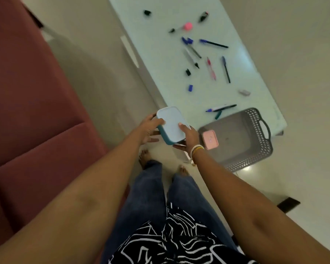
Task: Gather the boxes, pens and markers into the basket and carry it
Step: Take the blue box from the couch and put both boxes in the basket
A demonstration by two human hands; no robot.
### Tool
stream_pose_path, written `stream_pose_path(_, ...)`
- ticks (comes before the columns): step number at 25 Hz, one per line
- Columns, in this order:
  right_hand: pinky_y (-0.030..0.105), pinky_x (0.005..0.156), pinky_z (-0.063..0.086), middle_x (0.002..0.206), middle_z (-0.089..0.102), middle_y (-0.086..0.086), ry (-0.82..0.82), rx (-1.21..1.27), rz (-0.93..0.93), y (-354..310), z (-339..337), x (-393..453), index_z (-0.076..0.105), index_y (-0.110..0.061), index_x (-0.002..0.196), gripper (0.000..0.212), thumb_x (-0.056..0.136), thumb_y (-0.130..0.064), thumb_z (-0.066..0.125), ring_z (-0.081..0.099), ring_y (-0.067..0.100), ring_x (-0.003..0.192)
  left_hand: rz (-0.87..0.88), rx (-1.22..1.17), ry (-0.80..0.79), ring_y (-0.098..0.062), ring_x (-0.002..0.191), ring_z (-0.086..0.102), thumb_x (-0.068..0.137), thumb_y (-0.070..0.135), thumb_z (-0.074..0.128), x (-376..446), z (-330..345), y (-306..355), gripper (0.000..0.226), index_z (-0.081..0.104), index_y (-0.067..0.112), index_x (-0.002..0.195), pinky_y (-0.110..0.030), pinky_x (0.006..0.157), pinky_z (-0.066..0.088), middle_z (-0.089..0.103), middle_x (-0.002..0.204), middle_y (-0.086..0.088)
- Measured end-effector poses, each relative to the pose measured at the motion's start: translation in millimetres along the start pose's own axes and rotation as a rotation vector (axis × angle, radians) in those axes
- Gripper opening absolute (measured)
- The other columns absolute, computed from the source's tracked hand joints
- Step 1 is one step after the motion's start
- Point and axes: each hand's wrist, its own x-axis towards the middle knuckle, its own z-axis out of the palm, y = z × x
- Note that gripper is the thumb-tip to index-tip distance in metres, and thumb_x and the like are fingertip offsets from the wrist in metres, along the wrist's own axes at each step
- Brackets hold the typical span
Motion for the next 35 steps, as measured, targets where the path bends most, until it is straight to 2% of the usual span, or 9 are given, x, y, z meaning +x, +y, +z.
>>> stream_pose_path(5, 0.046, 0.066, 0.061, 0.109, 0.065, 0.010, 0.130, 0.166, -0.019, 33, -134, -3, 0.060, -0.024, 0.105, 0.021, 0.086, -0.028, 0.069, 0.064, 0.035, 0.098, -0.009, 0.247, -0.124, -0.026, 0.118, 0.054, 0.085, 0.037, 0.067, 6, 121, -35, 0.060, 0.039, 0.041, 0.138, -0.048, 0.093, 0.045, 0.049, 0.140, -0.003)
stream_pose_path(8, 0.041, 0.060, 0.061, 0.110, 0.062, 0.010, 0.190, 0.103, -0.047, 57, -199, 1, 0.058, -0.019, 0.110, 0.023, 0.090, -0.025, 0.066, 0.062, 0.032, 0.095, -0.061, 0.362, -0.151, -0.030, 0.132, 0.041, 0.090, 0.050, 0.056, 10, 176, -66, 0.056, 0.035, 0.039, 0.141, -0.051, 0.098, 0.041, 0.036, 0.151, 0.000)
stream_pose_path(12, 0.055, 0.079, 0.058, 0.119, 0.061, 0.011, 0.317, -0.104, -0.095, 84, -257, 15, 0.059, -0.015, 0.121, 0.035, 0.088, -0.023, 0.067, 0.059, 0.036, 0.109, -0.031, 0.528, -0.087, -0.029, 0.137, 0.036, 0.097, 0.038, 0.048, 18, 224, -104, 0.052, 0.032, 0.028, 0.146, -0.043, 0.097, 0.037, 0.032, 0.154, -0.001)
stream_pose_path(14, 0.056, 0.084, 0.057, 0.121, 0.063, 0.012, 0.311, -0.277, -0.155, 88, -268, 25, 0.060, -0.013, 0.122, 0.037, 0.087, -0.023, 0.067, 0.060, 0.036, 0.109, 0.002, 0.544, -0.040, -0.029, 0.134, 0.039, 0.098, 0.030, 0.047, 25, 233, -114, 0.050, 0.033, 0.022, 0.146, -0.037, 0.092, 0.035, 0.037, 0.151, -0.005)
stream_pose_path(17, 0.045, 0.092, 0.054, 0.122, 0.064, 0.013, 0.246, -0.490, -0.244, 83, -263, 44, 0.061, -0.009, 0.124, 0.039, 0.088, -0.023, 0.065, 0.060, 0.033, 0.109, -0.039, 0.486, 0.020, -0.031, 0.134, 0.038, 0.097, 0.032, 0.047, 37, 230, -124, 0.052, 0.030, 0.024, 0.146, -0.045, 0.095, 0.037, 0.035, 0.151, -0.004)
stream_pose_path(20, 0.033, 0.085, 0.048, 0.123, 0.063, 0.014, 0.180, -0.622, -0.227, 78, -253, 70, 0.058, -0.007, 0.125, 0.038, 0.091, -0.022, 0.061, 0.060, 0.033, 0.109, -0.085, 0.495, 0.042, -0.029, 0.136, 0.036, 0.097, 0.038, 0.047, 48, 223, -130, 0.056, 0.026, 0.024, 0.148, -0.048, 0.100, 0.038, 0.031, 0.154, -0.003)
stream_pose_path(27, 0.036, 0.089, 0.045, 0.135, 0.054, 0.021, 0.143, -0.742, 0.082, 78, -240, 106, 0.046, 0.003, 0.135, 0.043, 0.094, -0.008, 0.045, 0.054, 0.037, 0.121, -0.094, 0.483, 0.003, -0.027, 0.137, 0.038, 0.096, 0.042, 0.048, 65, 212, -140, 0.056, 0.029, 0.027, 0.147, -0.051, 0.099, 0.040, 0.033, 0.154, -0.001)
stream_pose_path(31, 0.043, 0.098, 0.047, 0.134, 0.054, 0.022, 0.167, -0.864, 0.087, 71, -233, 92, 0.043, 0.003, 0.135, 0.044, 0.092, -0.007, 0.049, 0.054, 0.039, 0.122, -0.106, 0.483, 0.022, -0.027, 0.137, 0.037, 0.096, 0.044, 0.048, 56, 211, -135, 0.061, 0.024, 0.027, 0.150, -0.051, 0.099, 0.040, 0.030, 0.155, -0.001)
stream_pose_path(35, 0.041, 0.092, 0.048, 0.133, 0.053, 0.022, 0.183, -0.879, 0.041, 60, -236, 60, 0.039, 0.001, 0.135, 0.047, 0.091, -0.008, 0.052, 0.053, 0.039, 0.121, -0.075, 0.504, 0.051, -0.028, 0.135, 0.041, 0.096, 0.043, 0.048, 35, 215, -113, 0.059, 0.028, 0.022, 0.148, -0.049, 0.097, 0.041, 0.034, 0.152, -0.003)
